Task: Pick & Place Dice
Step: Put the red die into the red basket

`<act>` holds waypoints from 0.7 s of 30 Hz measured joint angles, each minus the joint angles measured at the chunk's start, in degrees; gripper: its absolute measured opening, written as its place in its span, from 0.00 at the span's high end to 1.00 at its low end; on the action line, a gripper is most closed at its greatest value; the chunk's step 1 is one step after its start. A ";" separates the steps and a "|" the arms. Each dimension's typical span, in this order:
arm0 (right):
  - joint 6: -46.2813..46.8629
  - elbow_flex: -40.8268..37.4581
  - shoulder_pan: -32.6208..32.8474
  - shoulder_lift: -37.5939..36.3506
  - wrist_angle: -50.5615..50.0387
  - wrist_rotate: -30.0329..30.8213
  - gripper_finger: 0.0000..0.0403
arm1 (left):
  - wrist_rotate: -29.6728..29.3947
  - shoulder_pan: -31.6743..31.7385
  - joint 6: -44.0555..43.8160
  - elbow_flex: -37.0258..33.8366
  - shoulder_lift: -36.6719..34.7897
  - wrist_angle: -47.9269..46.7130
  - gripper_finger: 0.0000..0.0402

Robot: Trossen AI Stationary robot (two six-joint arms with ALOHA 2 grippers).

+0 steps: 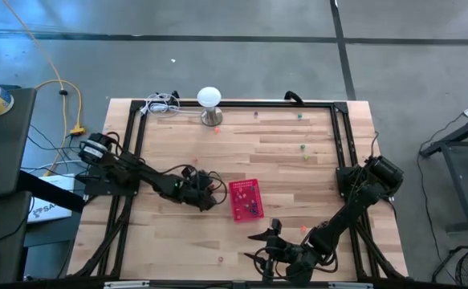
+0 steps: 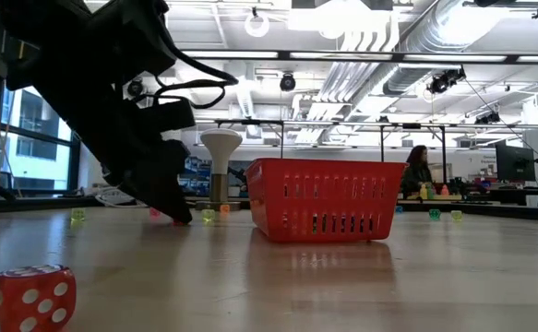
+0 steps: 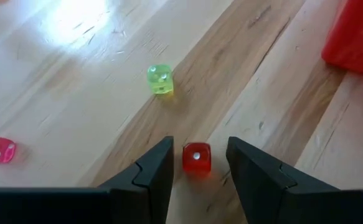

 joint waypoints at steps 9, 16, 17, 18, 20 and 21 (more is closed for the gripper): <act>-0.02 0.00 0.00 0.01 -0.02 0.00 0.43 | 0.66 -1.28 -0.04 -0.03 -0.26 -0.61 0.69; -0.01 0.00 0.00 0.00 -0.02 0.00 0.43 | 0.83 -3.26 -3.32 -0.04 -0.13 -2.29 0.82; 0.00 0.00 0.00 -0.01 -0.02 0.00 0.43 | 0.80 -3.51 -3.34 -0.07 -0.16 -2.39 0.84; -0.01 0.00 0.00 0.00 0.00 -0.01 0.43 | 0.78 -3.74 -3.33 -0.09 -0.16 -2.44 0.86; 0.00 0.00 0.00 0.01 -0.02 0.00 0.43 | 0.74 -4.09 -3.36 -0.09 -0.18 -2.53 0.88; -0.01 0.00 0.00 0.00 -0.02 0.00 0.43 | 0.76 -4.18 -3.36 -0.11 -0.18 -2.57 0.88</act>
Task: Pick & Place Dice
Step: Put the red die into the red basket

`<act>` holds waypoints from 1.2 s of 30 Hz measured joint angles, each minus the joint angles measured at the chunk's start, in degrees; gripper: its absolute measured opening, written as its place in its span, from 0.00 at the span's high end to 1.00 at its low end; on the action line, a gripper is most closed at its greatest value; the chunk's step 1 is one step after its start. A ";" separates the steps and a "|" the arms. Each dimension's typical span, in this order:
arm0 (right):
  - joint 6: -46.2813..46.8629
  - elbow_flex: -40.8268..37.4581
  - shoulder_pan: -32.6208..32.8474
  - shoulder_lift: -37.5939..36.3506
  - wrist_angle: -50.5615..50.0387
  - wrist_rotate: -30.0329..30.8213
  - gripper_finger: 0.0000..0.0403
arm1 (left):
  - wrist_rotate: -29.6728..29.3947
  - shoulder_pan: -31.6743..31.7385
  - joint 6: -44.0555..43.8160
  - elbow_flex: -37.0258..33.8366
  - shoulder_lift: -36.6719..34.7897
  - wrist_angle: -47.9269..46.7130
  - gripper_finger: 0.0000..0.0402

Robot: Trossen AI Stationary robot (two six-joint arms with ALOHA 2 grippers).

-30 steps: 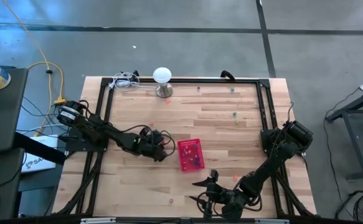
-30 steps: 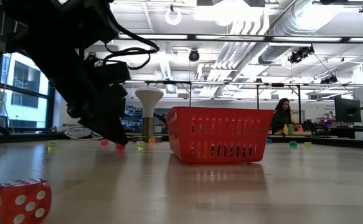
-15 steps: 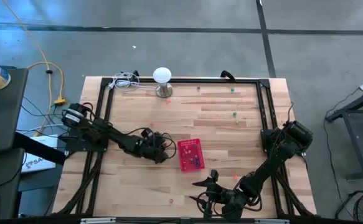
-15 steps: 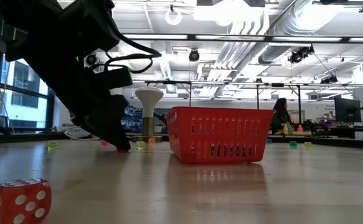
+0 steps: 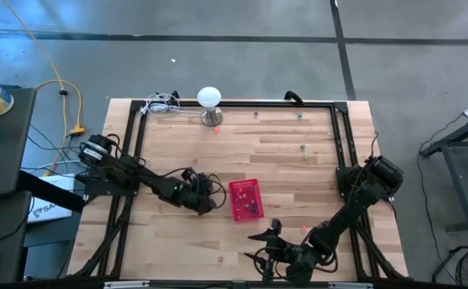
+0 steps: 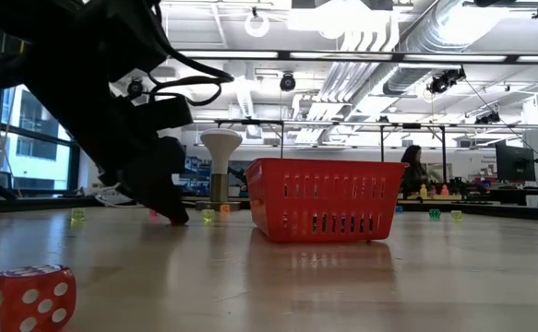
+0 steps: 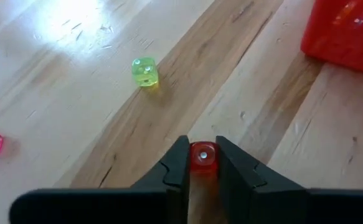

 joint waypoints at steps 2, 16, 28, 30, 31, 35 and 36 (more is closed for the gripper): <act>0.01 0.00 0.00 0.01 0.01 0.00 0.43 | 0.00 -0.13 0.00 -0.02 0.00 -0.02 0.88; -0.03 0.00 -0.03 0.00 0.00 0.00 0.43 | 1.32 -1.14 7.75 3.55 -11.07 2.80 0.88; -0.62 0.00 0.09 0.01 1.16 1.36 0.43 | 4.37 -2.66 24.09 4.61 -8.01 29.73 0.88; -0.62 0.00 0.11 0.01 1.16 1.36 0.43 | 4.62 -1.94 25.14 4.60 -6.01 32.93 0.88; -0.62 0.00 0.11 0.01 1.16 1.34 0.43 | 4.92 -1.55 26.39 4.59 -5.39 33.79 0.88; -0.59 0.00 0.11 0.01 0.96 1.33 0.43 | 5.81 -1.17 34.25 4.64 -2.11 39.31 0.84; -0.60 0.00 0.11 0.01 0.93 1.36 0.43 | 5.93 -1.22 35.92 4.61 -1.35 40.49 0.82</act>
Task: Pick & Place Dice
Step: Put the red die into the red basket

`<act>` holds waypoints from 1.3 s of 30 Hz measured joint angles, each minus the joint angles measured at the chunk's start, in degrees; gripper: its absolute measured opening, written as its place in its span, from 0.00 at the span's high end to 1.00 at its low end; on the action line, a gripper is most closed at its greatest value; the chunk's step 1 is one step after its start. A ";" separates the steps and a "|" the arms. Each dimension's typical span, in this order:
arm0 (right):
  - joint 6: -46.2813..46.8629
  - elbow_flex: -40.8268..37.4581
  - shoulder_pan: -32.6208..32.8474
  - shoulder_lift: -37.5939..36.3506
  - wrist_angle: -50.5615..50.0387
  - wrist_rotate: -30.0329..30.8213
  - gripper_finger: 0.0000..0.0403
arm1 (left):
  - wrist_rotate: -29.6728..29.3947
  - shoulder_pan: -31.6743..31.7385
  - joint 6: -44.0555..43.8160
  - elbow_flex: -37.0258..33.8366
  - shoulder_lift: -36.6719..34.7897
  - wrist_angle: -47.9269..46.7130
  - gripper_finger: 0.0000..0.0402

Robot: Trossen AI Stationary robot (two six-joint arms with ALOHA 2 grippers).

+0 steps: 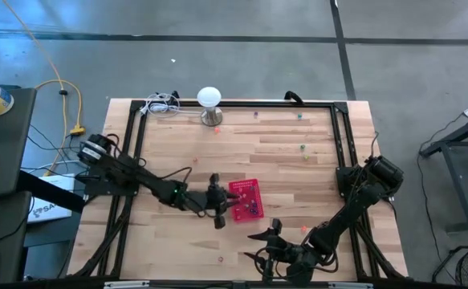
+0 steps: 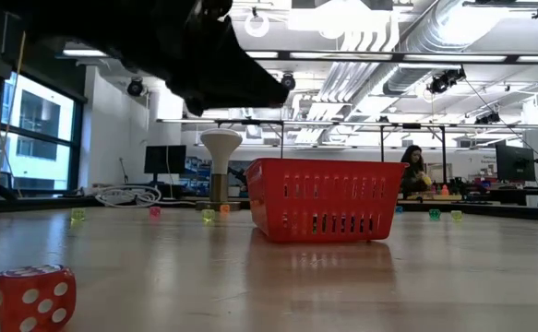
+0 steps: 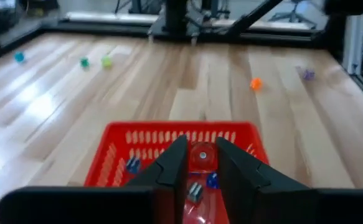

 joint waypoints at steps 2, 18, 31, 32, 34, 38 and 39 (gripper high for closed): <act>-0.02 0.00 0.00 0.00 -0.11 -0.01 0.43 | 0.05 -0.04 1.51 0.07 1.54 2.47 0.79; -0.94 0.00 -0.83 0.00 -0.19 4.51 0.43 | 1.69 -0.13 -3.56 0.11 4.32 6.36 0.65; -2.18 -0.02 -7.56 0.04 2.37 -3.32 0.43 | 2.53 -1.26 -1.56 0.11 4.32 6.40 0.65; -3.84 -0.02 -7.02 0.04 4.05 -3.87 0.43 | 3.08 -1.70 -1.56 0.11 4.25 6.12 0.65; -7.14 -0.02 -5.70 0.04 6.95 -4.60 0.43 | 4.75 -2.83 -1.54 0.11 3.45 3.60 0.65; -10.42 -0.02 -2.78 0.04 9.02 -4.59 0.43 | 10.03 -6.67 -1.53 0.13 0.21 -4.99 0.65; -10.47 -0.02 -2.13 0.04 8.81 -4.61 0.43 | 12.14 -7.92 -1.51 0.15 -0.43 -7.15 0.65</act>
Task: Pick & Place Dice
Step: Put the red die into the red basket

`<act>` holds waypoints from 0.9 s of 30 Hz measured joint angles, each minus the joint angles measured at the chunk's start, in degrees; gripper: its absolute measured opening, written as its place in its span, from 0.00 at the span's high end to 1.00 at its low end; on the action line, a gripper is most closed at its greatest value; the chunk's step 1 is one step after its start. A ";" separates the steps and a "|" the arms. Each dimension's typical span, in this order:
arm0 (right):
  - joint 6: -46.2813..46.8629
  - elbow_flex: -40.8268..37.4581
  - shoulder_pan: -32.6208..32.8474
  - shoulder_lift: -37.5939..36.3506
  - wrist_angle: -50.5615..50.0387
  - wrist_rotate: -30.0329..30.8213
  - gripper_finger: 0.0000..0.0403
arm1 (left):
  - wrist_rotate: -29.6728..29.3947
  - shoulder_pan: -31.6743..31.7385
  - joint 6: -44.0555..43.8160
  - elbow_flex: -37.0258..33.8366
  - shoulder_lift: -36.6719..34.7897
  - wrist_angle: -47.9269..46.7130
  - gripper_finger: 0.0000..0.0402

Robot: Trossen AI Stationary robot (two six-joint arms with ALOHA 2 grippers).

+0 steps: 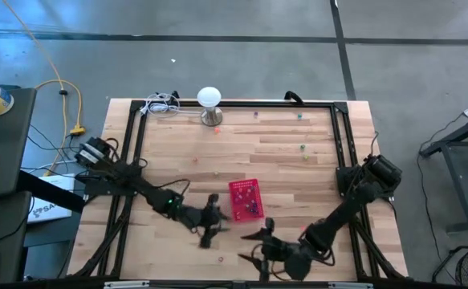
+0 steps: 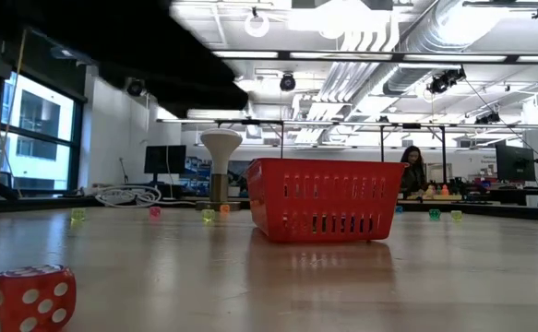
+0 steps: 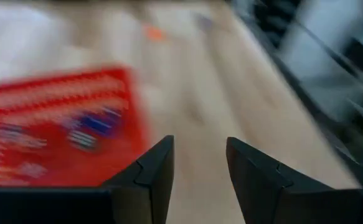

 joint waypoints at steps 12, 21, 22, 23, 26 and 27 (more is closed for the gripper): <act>0.74 0.00 1.57 0.00 0.15 0.22 0.43 | 6.91 -11.53 8.17 -0.02 3.35 -3.83 0.65; 1.44 0.00 0.90 0.00 -0.68 -0.22 0.43 | 8.18 -8.73 6.10 -0.02 9.25 -1.16 0.65; 1.44 0.00 0.93 0.00 -0.72 -0.24 0.43 | 9.36 -8.25 5.66 -0.02 9.49 -0.88 0.65; 1.44 0.00 0.93 0.00 -0.76 -0.25 0.43 | 10.43 -7.86 4.98 -0.02 9.77 -0.71 0.65; 1.44 0.00 0.91 0.00 -1.12 -0.22 0.43 | 15.37 -6.67 2.80 0.00 11.06 0.47 0.65; 1.44 0.00 0.89 0.00 -1.16 -0.22 0.43 | 16.28 -6.32 2.72 -0.02 11.69 1.44 0.65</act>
